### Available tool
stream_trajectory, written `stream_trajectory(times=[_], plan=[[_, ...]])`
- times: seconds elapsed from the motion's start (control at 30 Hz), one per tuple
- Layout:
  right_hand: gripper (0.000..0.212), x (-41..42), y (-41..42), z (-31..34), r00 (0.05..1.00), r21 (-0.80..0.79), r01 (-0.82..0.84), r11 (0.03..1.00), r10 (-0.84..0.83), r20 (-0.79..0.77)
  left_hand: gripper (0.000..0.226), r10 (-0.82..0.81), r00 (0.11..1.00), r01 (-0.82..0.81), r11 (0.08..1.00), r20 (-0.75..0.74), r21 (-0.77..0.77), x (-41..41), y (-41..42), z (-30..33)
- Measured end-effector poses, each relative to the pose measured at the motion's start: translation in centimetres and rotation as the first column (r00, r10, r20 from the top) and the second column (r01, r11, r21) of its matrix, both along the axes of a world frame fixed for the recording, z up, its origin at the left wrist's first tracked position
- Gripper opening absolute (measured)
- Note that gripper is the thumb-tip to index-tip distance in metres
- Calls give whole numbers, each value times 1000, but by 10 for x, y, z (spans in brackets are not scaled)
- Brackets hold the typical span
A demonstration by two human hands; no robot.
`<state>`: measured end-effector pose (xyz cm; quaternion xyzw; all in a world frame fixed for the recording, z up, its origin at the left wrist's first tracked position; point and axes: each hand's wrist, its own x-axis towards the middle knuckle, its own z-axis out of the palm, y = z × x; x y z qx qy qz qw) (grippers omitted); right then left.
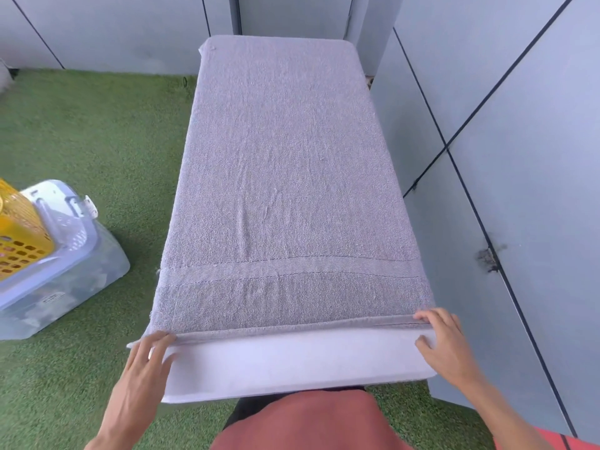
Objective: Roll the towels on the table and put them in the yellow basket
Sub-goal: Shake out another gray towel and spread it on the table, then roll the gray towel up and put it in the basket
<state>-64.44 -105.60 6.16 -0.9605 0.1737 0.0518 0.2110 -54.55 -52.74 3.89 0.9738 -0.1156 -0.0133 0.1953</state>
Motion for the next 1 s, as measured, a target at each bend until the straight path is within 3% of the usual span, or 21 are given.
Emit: stream_trajectory(times=[0.17,0.4,0.47,0.57,0.7,0.8,0.9,1.0], plan=[[32,11,-11,-3,998,-107,-57,993,60,31,62,-38,999,40,997,-31,62,19,18,-18],[20,0,-14,-12,986,-179,-88,980,111,123,36,-66,998,66,997,-25,32,24,13,-2],[20,-7,-21,-10,992,-110,-96,989,104,69,35,-128,986,132,991,-102,29,26,25,0],[17,-1,-33,6,986,62,-117,991,123,-116,26,-162,920,197,978,-357,63,46,36,20],[16,33,-44,21,947,198,8,980,56,-317,19,-101,856,147,988,-506,50,82,23,27],[17,46,-40,19,946,173,113,978,-53,-319,25,-40,912,70,996,-407,59,88,11,24],[24,42,-30,15,982,82,151,985,-140,-126,21,-43,988,68,984,-148,167,64,4,17],[23,24,-16,4,994,-8,110,994,-110,8,26,-21,999,27,989,-38,146,26,-3,4]])
